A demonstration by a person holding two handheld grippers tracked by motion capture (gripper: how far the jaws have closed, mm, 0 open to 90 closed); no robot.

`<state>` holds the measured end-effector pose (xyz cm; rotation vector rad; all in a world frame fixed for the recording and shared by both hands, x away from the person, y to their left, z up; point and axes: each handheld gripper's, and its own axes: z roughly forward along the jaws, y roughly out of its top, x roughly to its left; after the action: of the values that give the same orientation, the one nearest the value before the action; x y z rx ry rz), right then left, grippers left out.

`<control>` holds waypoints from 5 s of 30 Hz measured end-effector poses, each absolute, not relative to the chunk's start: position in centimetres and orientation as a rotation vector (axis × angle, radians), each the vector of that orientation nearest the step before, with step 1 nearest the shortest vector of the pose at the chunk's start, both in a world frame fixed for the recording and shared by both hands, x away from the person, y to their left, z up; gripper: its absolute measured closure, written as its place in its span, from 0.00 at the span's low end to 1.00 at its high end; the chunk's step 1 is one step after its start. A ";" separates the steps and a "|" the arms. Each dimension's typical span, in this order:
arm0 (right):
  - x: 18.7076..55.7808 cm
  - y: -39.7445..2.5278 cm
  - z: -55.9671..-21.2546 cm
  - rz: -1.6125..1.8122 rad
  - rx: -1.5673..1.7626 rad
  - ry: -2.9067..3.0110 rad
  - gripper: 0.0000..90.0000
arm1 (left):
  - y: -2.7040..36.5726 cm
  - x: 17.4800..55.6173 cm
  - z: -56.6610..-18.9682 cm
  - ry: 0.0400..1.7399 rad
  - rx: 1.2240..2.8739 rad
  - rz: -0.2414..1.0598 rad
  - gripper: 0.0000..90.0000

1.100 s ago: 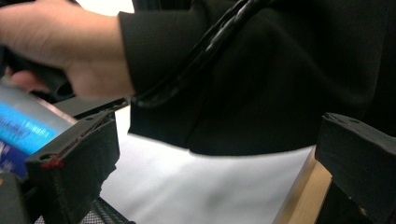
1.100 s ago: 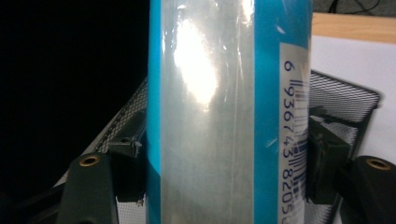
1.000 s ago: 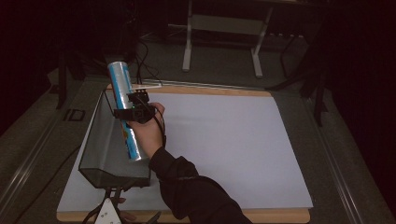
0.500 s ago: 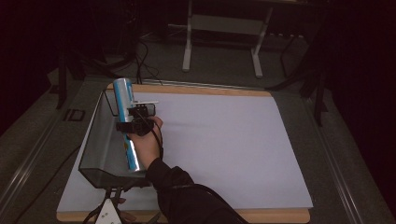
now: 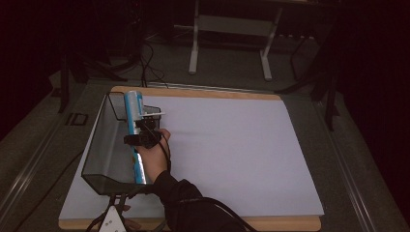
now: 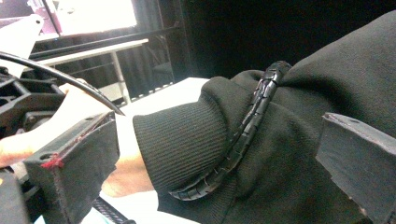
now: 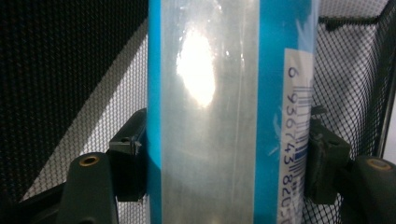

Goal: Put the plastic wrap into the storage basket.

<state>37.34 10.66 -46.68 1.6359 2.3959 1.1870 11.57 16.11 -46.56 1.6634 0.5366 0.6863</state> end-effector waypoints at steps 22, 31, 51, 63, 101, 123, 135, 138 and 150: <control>38.1 10.3 -47.8 1.125 1.613 2.403 0.31 | 16.0 11.6 -46.6 0.531 1.673 0.684 0.01; 38.5 10.1 -47.2 1.130 1.464 2.493 0.17 | 16.0 11.6 -46.6 0.532 1.673 0.683 0.01; 38.1 5.0 -42.7 1.314 1.163 2.531 0.13 | 15.8 11.8 -46.7 0.532 1.686 0.677 0.01; 37.4 -0.4 -42.2 1.324 1.118 2.525 0.13 | 15.5 12.0 -46.8 0.541 1.692 0.673 0.01; 32.1 -15.2 -44.8 1.356 1.097 2.471 0.14 | 15.2 12.1 -46.9 0.548 1.704 0.675 0.01; 29.1 -20.1 -46.3 1.298 1.095 2.492 0.14 | 14.9 12.1 -47.0 0.546 1.714 0.676 0.01; 27.3 -22.3 -46.6 1.306 1.106 2.462 0.14 | 14.9 12.1 -47.0 0.547 1.715 0.676 0.01; 27.1 -22.5 -46.9 1.296 1.090 2.457 0.14 | 14.9 12.1 -47.0 0.547 1.716 0.675 0.01; 27.4 -21.9 -48.3 1.245 1.026 2.457 0.14 | 15.1 12.0 -46.9 0.541 1.713 0.674 0.01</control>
<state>27.38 -21.88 -48.30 1.0263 2.4567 1.2451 12.04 15.07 -46.90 1.7131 0.5406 0.6736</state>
